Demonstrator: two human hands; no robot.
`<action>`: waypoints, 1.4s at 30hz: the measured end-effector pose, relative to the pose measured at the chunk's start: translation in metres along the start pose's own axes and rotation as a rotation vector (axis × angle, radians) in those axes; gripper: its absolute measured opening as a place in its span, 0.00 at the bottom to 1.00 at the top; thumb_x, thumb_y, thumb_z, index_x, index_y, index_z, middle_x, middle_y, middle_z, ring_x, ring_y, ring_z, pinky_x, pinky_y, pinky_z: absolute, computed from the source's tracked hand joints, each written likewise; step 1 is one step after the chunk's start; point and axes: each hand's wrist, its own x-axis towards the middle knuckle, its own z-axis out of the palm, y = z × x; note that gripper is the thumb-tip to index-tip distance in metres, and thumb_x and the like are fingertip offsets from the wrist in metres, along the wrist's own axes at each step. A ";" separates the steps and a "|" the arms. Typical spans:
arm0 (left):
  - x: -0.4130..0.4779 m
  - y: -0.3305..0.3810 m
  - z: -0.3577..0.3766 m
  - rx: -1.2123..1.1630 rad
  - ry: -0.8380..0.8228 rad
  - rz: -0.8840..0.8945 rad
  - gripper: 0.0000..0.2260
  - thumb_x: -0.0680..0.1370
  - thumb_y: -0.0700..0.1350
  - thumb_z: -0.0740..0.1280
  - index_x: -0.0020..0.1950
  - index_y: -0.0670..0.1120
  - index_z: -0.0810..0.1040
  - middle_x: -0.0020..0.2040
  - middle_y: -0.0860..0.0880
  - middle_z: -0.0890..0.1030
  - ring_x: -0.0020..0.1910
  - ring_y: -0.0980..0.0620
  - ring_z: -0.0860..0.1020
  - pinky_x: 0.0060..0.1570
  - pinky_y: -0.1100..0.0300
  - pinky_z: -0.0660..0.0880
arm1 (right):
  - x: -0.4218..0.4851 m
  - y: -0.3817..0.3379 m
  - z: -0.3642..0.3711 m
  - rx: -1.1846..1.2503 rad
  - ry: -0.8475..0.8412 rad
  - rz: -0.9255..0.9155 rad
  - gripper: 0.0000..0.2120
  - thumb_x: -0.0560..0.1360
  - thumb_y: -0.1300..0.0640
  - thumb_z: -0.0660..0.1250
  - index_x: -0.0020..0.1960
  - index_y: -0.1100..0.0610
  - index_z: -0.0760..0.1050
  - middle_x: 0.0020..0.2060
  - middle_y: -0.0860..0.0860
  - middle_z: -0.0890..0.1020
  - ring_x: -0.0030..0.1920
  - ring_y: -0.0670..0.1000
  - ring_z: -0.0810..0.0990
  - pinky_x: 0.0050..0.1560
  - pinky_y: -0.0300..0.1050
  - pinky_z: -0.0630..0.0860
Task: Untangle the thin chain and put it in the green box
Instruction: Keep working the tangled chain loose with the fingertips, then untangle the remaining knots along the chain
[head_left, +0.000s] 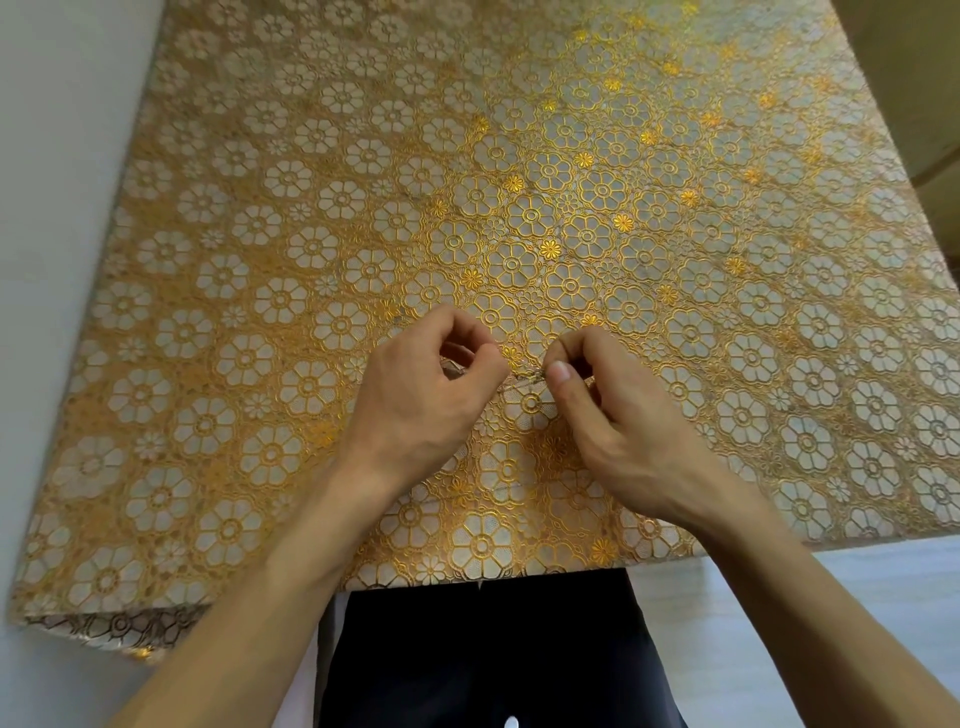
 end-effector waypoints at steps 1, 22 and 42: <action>0.000 0.000 0.000 0.000 0.006 0.000 0.02 0.77 0.47 0.68 0.45 0.51 0.79 0.40 0.56 0.83 0.39 0.58 0.81 0.38 0.64 0.77 | 0.000 0.000 0.000 0.008 0.005 0.002 0.05 0.84 0.57 0.58 0.50 0.54 0.70 0.37 0.43 0.71 0.37 0.43 0.71 0.39 0.32 0.66; 0.006 -0.005 -0.020 -0.718 0.198 -0.244 0.05 0.84 0.41 0.59 0.49 0.46 0.72 0.35 0.50 0.80 0.37 0.52 0.80 0.42 0.56 0.75 | -0.005 0.008 -0.002 0.133 0.045 0.106 0.05 0.84 0.53 0.57 0.51 0.49 0.71 0.51 0.44 0.81 0.45 0.46 0.76 0.46 0.45 0.73; 0.011 -0.020 -0.045 -0.722 0.365 -0.256 0.04 0.84 0.41 0.62 0.50 0.46 0.74 0.38 0.50 0.80 0.35 0.52 0.79 0.42 0.54 0.78 | -0.001 0.003 -0.005 0.239 0.174 0.173 0.03 0.83 0.59 0.62 0.52 0.54 0.74 0.39 0.47 0.81 0.41 0.40 0.79 0.42 0.31 0.72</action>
